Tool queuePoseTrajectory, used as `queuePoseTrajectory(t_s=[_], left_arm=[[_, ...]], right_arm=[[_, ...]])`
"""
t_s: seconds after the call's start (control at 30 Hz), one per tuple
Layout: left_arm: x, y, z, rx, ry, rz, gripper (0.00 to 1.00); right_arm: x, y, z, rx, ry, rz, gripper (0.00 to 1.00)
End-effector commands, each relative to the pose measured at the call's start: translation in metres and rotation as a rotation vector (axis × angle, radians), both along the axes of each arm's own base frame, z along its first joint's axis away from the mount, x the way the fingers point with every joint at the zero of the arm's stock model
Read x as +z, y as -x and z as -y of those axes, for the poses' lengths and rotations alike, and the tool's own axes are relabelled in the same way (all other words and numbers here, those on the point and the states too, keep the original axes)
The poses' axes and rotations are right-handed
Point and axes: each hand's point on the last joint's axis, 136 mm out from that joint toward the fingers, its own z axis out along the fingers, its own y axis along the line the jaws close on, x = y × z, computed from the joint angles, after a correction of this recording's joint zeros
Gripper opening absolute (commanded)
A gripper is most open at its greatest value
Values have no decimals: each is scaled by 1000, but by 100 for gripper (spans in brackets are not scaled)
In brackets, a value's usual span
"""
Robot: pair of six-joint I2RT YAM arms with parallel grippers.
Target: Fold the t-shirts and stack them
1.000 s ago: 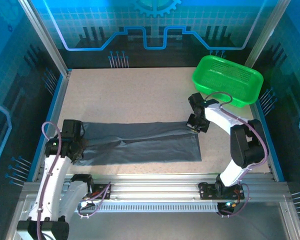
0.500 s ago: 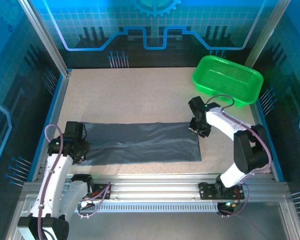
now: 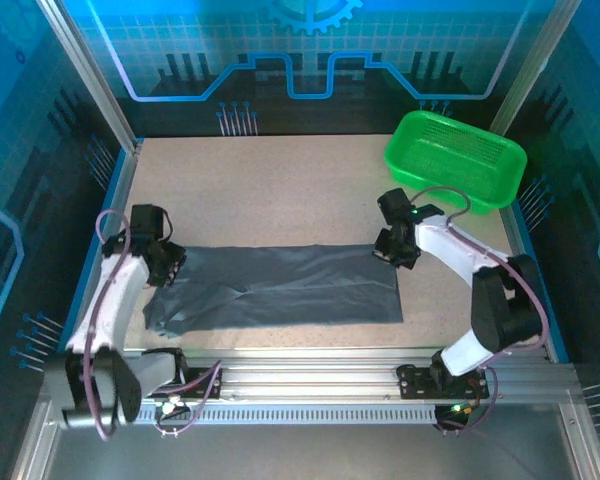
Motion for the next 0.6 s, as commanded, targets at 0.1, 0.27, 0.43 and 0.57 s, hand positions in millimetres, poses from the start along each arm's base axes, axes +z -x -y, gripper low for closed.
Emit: queuePoseTrajectory(t_s=[0.1, 0.27, 0.43, 0.57], left_arm=[[-19, -78, 5, -83, 142, 64, 26], [-66, -68, -12, -38, 157, -140, 22], [-91, -50, -21, -28, 166, -257, 21], [-100, -61, -11, -57, 229, -246, 22]], right_arm=[[-20, -20, -15, 48, -12, -58, 13], [-45, -25, -3, 55, 50, -189, 18], [-53, -26, 10, 43, 100, -280, 20], [-56, -34, 17, 30, 102, -299, 21]])
